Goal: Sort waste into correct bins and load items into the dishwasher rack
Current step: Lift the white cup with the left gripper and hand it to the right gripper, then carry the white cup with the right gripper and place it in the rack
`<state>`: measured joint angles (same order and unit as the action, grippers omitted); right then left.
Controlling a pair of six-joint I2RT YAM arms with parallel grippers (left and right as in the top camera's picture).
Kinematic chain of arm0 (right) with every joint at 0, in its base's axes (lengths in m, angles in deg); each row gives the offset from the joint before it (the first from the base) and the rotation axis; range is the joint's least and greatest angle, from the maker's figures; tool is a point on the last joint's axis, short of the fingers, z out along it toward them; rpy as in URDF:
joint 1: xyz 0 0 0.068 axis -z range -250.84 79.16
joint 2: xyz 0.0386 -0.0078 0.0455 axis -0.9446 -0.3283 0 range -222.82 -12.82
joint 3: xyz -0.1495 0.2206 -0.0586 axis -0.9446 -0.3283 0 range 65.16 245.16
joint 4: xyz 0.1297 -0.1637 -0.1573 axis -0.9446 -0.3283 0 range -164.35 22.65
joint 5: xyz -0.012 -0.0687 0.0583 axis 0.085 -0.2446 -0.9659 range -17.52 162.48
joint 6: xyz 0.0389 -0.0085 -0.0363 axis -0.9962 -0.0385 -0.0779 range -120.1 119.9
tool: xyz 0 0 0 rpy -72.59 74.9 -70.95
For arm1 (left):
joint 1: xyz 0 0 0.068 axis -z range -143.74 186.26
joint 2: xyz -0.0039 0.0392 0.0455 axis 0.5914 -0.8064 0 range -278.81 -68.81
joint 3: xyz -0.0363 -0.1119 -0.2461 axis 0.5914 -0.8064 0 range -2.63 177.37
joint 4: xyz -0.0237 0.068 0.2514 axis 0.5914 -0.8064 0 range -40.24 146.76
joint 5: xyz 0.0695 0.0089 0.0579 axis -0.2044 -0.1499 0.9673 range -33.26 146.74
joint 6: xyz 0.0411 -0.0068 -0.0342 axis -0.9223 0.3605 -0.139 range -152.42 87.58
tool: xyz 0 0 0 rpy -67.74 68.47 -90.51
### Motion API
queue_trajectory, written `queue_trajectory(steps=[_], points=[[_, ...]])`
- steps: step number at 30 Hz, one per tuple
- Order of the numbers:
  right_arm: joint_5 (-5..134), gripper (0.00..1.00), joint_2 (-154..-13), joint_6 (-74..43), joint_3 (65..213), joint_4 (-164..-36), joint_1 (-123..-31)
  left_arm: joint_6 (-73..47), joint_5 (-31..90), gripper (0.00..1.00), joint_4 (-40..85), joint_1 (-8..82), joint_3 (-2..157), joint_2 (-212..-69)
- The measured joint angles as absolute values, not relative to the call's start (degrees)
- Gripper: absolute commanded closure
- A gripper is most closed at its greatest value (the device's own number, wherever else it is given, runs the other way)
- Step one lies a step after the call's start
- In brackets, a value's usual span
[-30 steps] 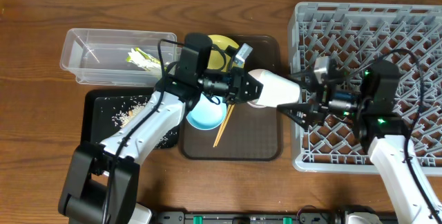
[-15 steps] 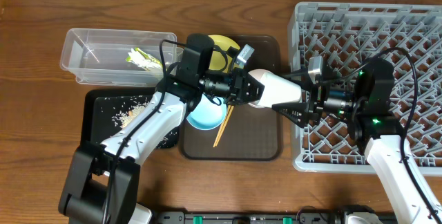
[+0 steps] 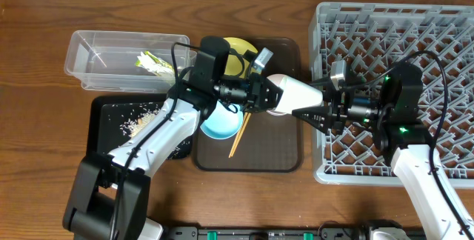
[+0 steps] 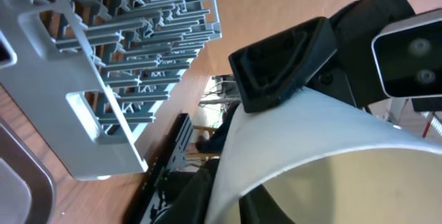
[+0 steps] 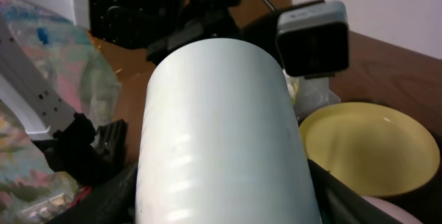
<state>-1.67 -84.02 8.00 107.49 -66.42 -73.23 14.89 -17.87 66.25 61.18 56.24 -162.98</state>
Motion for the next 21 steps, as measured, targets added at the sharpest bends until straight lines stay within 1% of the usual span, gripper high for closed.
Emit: queue_trajectory(steps=[4, 6, 8, 13, 15, 18, 21], points=[[0.08, 0.47, -84.02, 8.04, 107.51, -69.15, -73.23, 12.44, -16.73, 0.75, 65.93, 61.23, 56.24, -162.98], [1.61, 0.51, -84.02, 8.07, 107.58, -71.27, -73.23, 10.32, -15.03, 0.74, 64.27, 61.16, 56.24, -162.98], [4.91, 0.56, -84.02, 8.09, 107.6, -73.81, -73.25, 7.57, -11.95, 0.74, 59.81, 60.92, 56.26, -162.98], [17.61, 0.62, -84.0, 8.07, 107.62, -78.99, -73.23, -0.39, 1.78, 0.74, 44.03, 58.37, 56.28, -162.98], [23.36, 0.62, -83.71, 8.02, 107.75, -82.07, -73.21, -3.64, 7.48, 0.74, 39.11, 56.81, 56.24, -162.85], [29.96, 0.63, -82.84, 7.87, 109.56, -89.54, -73.1, -7.45, 14.3, 0.74, 34.26, 54.78, 56.17, -161.47], [35.75, 0.68, -81.75, 7.98, 114.35, -97.61, -72.51, -10.27, 20.05, 0.74, 31.17, 53.36, 56.11, -157.27]])
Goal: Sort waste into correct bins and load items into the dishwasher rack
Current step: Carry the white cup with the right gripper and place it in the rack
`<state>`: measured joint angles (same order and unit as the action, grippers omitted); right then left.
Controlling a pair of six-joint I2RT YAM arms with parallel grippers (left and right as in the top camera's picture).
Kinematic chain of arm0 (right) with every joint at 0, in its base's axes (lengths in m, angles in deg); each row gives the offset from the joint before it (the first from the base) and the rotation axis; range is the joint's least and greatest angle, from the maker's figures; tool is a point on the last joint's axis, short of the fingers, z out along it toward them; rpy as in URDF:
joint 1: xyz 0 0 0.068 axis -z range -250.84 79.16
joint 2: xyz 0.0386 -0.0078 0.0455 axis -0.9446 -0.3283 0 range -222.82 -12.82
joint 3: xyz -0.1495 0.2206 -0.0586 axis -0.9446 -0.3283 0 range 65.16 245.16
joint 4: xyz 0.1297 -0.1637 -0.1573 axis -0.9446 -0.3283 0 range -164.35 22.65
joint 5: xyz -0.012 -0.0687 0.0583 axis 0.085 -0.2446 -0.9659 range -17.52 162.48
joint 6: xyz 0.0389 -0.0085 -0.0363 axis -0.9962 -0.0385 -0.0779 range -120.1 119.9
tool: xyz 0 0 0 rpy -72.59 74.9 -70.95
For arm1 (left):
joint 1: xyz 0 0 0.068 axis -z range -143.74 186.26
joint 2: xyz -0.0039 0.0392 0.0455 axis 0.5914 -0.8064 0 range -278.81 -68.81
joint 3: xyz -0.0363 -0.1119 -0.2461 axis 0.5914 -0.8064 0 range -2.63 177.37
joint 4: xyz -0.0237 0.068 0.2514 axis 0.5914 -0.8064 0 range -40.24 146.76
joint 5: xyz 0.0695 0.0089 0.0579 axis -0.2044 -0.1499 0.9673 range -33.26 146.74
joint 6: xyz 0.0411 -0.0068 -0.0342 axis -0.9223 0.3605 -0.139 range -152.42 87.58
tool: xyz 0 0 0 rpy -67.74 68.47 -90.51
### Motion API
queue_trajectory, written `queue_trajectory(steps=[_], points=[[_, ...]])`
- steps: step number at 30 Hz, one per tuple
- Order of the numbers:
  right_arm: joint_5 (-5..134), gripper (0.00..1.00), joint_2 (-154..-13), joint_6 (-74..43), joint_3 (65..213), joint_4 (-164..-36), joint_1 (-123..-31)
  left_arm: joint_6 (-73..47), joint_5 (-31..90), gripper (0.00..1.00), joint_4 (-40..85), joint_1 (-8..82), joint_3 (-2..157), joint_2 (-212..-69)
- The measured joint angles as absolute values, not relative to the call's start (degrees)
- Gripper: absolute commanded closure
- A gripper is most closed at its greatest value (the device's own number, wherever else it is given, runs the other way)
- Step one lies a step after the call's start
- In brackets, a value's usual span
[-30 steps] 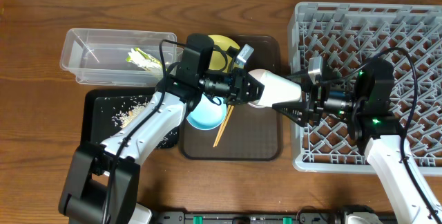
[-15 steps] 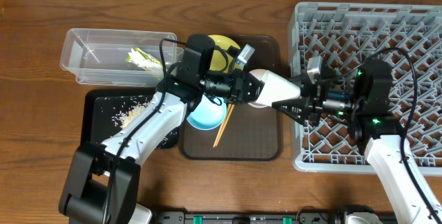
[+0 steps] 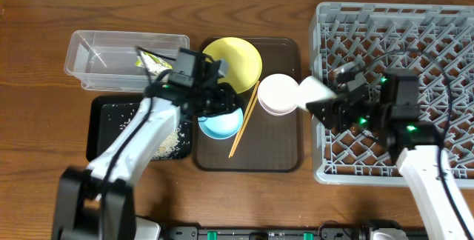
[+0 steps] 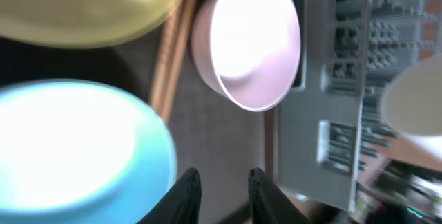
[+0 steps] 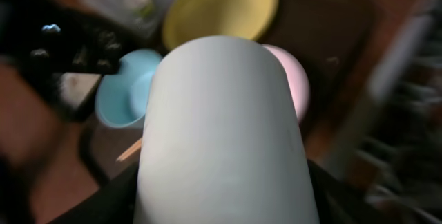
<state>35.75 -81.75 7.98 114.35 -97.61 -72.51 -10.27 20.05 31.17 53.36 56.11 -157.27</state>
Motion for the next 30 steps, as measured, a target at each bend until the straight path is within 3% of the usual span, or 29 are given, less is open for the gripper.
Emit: queue_trajectory(steps=[5, 14, 21, 30], points=[[47.95, 0.78, -80.48, 6.4, 126.85, -111.95, -70.58, -12.8, 28.73, 0.73, 28.4, 53.14, 56.15, -147.5], [70.03, 0.81, -80.33, -0.33, 133.04, -127.99, -65.93, -13.44, 39.18, 0.71, 25.14, 53.12, 56.15, -142.76], [75.34, 0.82, -86.71, -3.08, 133.08, -132.93, -61.21, -13.66, 40.84, 0.7, 24.75, 53.12, 56.15, -143.2], [76.23, 0.83, -95.25, -5.16, 133.08, -129.56, -60.68, -14.11, 41.63, 0.7, 24.51, 53.12, 56.15, -143.66]])
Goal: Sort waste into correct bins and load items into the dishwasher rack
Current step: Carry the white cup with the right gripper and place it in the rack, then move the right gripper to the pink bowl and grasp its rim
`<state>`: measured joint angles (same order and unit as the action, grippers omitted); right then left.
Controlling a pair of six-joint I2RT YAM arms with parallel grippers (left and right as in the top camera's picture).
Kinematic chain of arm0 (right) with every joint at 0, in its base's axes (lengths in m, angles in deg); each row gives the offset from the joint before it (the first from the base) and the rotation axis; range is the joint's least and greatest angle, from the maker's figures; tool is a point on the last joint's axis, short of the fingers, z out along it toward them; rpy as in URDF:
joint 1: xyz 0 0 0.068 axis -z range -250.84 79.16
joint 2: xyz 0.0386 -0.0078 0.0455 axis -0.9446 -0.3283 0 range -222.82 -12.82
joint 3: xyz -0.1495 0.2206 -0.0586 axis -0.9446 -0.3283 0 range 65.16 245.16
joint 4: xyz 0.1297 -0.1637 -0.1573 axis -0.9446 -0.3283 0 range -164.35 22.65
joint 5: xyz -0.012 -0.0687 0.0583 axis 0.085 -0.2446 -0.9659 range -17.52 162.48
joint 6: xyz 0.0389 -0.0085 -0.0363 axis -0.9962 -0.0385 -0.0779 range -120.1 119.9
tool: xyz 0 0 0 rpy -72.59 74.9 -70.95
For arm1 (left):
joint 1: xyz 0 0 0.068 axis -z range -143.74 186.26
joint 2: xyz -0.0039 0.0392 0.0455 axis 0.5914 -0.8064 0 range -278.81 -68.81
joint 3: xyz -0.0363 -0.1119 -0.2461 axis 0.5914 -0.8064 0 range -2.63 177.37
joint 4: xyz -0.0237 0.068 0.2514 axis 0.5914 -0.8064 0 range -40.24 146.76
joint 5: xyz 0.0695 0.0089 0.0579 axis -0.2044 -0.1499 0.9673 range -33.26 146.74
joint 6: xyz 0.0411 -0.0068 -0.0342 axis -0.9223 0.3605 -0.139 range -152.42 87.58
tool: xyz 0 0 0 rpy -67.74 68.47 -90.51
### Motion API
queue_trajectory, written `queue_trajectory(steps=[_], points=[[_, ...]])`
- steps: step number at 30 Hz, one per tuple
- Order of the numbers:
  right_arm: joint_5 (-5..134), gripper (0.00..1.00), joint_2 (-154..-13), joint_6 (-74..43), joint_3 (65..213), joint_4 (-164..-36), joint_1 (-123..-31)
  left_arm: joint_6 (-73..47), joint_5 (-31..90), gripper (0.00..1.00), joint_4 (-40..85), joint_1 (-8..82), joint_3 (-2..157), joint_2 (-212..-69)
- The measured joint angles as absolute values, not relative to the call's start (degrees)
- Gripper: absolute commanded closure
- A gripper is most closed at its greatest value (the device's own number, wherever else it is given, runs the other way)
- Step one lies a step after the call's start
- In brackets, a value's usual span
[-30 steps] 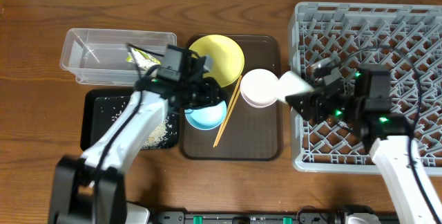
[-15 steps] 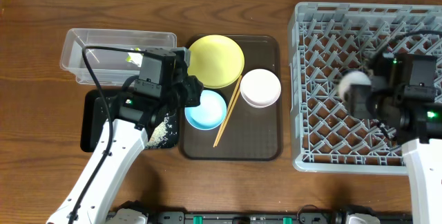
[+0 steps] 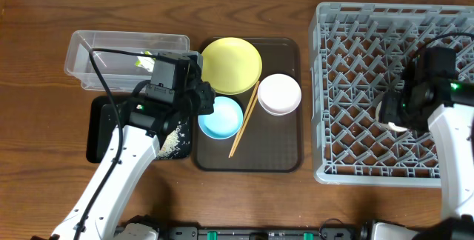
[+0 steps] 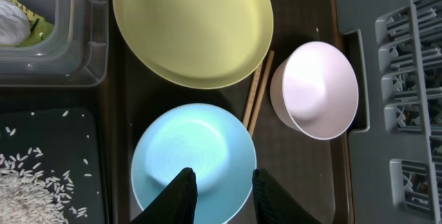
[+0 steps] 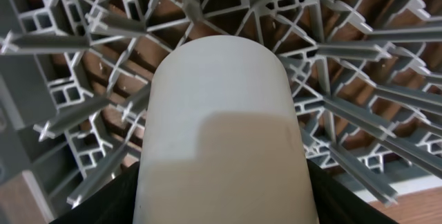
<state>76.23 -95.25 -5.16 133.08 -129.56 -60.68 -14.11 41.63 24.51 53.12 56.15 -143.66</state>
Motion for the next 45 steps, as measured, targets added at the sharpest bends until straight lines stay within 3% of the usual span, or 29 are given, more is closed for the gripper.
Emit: queue_trajectory(steps=[4, 10, 12, 13, 20, 28, 35, 45], points=[[76.21, 0.78, -97.66, -5.59, 133.08, -128.49, -60.68, -14.27, 41.71, 0.7, 24.49, 53.12, 56.15, -143.66], [75.95, 0.27, -101.7, -5.81, 133.08, -128.14, -60.68, -14.29, 41.73, 0.69, 24.44, 53.12, 56.15, -143.66], [75.86, 0.04, -102.62, -6.14, 133.08, -127.44, -60.68, -14.29, 41.73, 0.69, 24.42, 53.12, 56.15, -143.66], [75.73, 0.01, -102.84, -6.29, 133.08, -127.07, -60.68, -14.29, 41.73, 0.63, 24.4, 53.12, 56.15, -143.66], [73.11, 0.01, -102.88, -6.05, 133.28, -125.3, -60.68, -14.44, 42.0, 0.54, 23.28, 53.12, 56.15, -143.66], [60.34, 0.01, -100.7, -1.77, 137.93, -119.66, -61.56, -13.98, 47.81, 0.47, 16.62, 53.12, 56.15, -143.66], [51.01, 0.25, -97.53, 4.09, 140.14, -108.52, -72.4, -13.37, 50.13, 0.46, 16.18, 53.12, 56.15, -143.66], [57.98, 0.41, -106.55, 5.77, 140.14, -105.13, -86.43, -13.13, 50.78, 0.46, 16.09, 53.12, 56.15, -143.66]])
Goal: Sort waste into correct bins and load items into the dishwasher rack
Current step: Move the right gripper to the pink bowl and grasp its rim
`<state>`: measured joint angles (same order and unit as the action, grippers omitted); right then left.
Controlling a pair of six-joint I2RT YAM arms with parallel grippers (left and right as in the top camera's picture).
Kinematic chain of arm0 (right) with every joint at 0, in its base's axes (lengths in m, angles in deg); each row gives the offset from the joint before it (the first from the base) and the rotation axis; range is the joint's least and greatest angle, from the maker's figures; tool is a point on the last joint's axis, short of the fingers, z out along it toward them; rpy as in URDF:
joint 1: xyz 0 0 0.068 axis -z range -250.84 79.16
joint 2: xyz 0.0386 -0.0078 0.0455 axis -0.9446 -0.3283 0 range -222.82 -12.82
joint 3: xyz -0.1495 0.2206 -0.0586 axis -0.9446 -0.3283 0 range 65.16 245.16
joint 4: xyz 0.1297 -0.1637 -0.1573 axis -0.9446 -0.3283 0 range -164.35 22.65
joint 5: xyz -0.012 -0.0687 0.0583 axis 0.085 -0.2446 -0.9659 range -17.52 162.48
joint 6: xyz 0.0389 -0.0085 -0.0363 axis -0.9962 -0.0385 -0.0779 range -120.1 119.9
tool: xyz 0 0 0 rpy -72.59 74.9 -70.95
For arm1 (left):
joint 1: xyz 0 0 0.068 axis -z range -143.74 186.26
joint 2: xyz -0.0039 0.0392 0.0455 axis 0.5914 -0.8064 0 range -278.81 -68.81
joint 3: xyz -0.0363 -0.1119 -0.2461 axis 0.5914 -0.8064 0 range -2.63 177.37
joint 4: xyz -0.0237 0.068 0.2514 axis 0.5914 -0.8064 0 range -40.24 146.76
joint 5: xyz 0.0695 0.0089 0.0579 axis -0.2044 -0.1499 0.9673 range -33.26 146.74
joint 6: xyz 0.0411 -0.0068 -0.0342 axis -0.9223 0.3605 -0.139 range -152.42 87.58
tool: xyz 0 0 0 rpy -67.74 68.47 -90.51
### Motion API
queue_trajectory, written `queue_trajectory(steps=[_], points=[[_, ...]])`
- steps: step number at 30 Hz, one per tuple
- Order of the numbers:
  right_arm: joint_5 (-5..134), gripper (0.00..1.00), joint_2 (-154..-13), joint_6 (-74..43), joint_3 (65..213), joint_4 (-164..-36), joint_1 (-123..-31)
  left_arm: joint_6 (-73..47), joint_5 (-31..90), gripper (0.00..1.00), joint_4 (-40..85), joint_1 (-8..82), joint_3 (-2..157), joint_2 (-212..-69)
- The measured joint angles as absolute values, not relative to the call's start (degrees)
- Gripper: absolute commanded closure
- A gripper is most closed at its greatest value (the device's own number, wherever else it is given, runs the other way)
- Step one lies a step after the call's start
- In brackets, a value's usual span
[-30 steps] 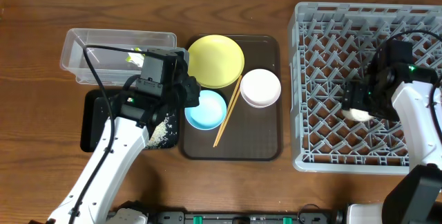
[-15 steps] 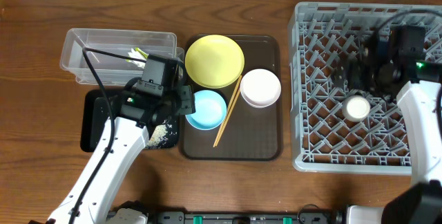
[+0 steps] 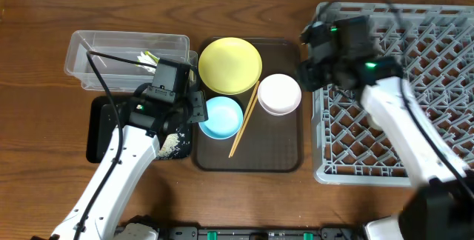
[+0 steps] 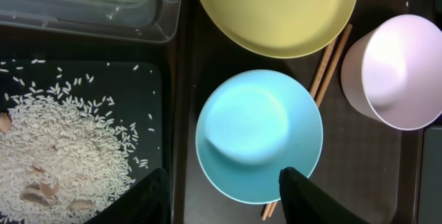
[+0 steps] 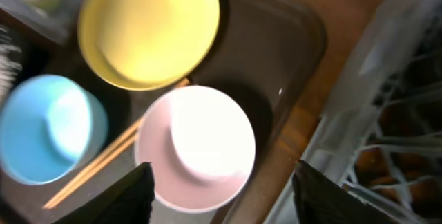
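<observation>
A brown tray (image 3: 285, 155) holds a yellow plate (image 3: 230, 64), a blue bowl (image 3: 220, 118), a pink bowl (image 3: 279, 95) and wooden chopsticks (image 3: 243, 125). My left gripper (image 3: 194, 108) hangs open over the blue bowl (image 4: 259, 134), one finger past its left rim and one at its near right edge. My right gripper (image 3: 309, 68) is open and empty above the pink bowl (image 5: 197, 148), at the left edge of the grey dishwasher rack (image 3: 437, 40). No white cup shows in any view.
A clear plastic bin (image 3: 96, 62) with a scrap of green and white waste stands at the back left. In front of it lies a black tray (image 3: 104, 132) with spilled rice (image 4: 62, 141). Brown table surrounds everything.
My right gripper held the white cup low inside the rack; now it is open and empty over the pink bowl. My left gripper's fingers stand wider apart over the blue bowl.
Both grippers met on the white cup above the tray. Then the left was off it and back by the blue bowl, while the right held the cup near the rack, then down in the rack. Now the right is empty over the tray.
</observation>
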<state>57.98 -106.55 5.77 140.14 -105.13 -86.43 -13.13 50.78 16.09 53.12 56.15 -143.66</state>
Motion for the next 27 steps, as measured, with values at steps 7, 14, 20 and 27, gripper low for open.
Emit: queue_trajectory(steps=[7, 14, 20, 27], points=[[61.92, 0.48, -116.39, 6.19, 140.12, -100.69, -88.84, -13.13, 50.94, 0.46, 16.09, 53.12, 56.15, -143.66], [63.1, 0.57, -122.12, 6.38, 140.12, -99.34, -90.1, -13.13, 50.96, 0.46, 16.07, 53.12, 56.15, -143.66], [64.71, 0.8, -124.41, 6.27, 140.12, -99.29, -90.39, -13.13, 50.96, 0.46, 16.07, 53.12, 56.15, -143.66], [66.51, 0.99, -124.41, 5.99, 140.12, -99.36, -90.52, -13.13, 50.96, 0.46, 16.05, 53.12, 56.15, -143.66]])
